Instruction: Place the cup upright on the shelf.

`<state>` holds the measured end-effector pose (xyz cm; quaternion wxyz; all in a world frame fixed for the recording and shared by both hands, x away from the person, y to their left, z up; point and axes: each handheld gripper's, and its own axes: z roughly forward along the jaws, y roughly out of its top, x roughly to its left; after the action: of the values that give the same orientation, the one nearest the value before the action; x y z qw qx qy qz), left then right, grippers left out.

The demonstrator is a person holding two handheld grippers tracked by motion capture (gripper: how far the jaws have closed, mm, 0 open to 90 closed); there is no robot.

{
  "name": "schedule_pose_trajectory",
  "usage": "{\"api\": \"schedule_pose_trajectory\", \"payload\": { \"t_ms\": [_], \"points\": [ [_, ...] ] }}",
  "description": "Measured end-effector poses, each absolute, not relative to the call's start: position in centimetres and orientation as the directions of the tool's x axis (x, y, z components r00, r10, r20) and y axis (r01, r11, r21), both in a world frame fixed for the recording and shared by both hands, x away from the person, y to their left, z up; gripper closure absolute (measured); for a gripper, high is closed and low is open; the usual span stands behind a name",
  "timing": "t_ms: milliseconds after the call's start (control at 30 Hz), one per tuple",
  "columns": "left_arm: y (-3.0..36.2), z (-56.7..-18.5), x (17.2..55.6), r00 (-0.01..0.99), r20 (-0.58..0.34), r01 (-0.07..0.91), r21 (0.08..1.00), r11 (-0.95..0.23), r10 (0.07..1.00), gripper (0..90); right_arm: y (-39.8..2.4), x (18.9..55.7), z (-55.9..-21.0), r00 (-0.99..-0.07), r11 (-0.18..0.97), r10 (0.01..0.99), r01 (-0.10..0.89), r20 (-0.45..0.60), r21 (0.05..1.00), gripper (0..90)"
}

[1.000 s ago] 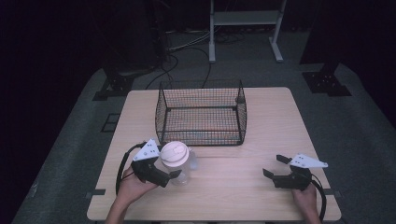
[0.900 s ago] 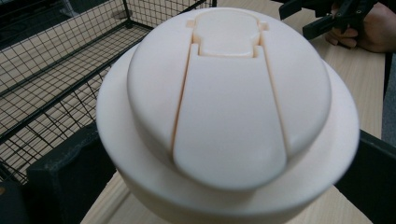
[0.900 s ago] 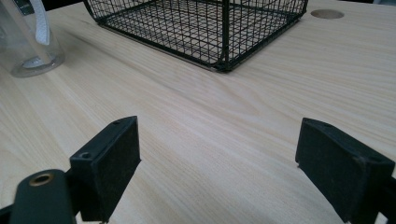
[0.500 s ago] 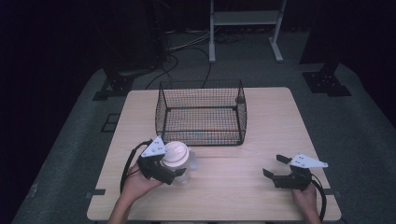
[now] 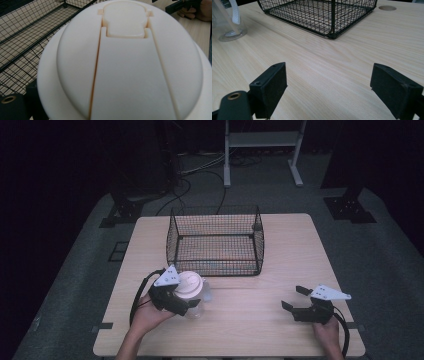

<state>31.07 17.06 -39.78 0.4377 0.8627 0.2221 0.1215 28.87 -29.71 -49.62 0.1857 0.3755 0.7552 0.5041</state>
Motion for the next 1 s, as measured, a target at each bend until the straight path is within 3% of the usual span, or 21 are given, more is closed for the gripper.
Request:
{"api": "schedule_pose_trajectory", "payload": {
  "t_ms": [1000],
  "points": [
    [14.6,-36.0,32.5,0.901,0.05,0.229,0.788,-0.571,0.431,5.9,-29.8,28.9,-49.6,-0.651,0.203,0.752,0.378,0.103,0.903,12.8]
  ]
}}
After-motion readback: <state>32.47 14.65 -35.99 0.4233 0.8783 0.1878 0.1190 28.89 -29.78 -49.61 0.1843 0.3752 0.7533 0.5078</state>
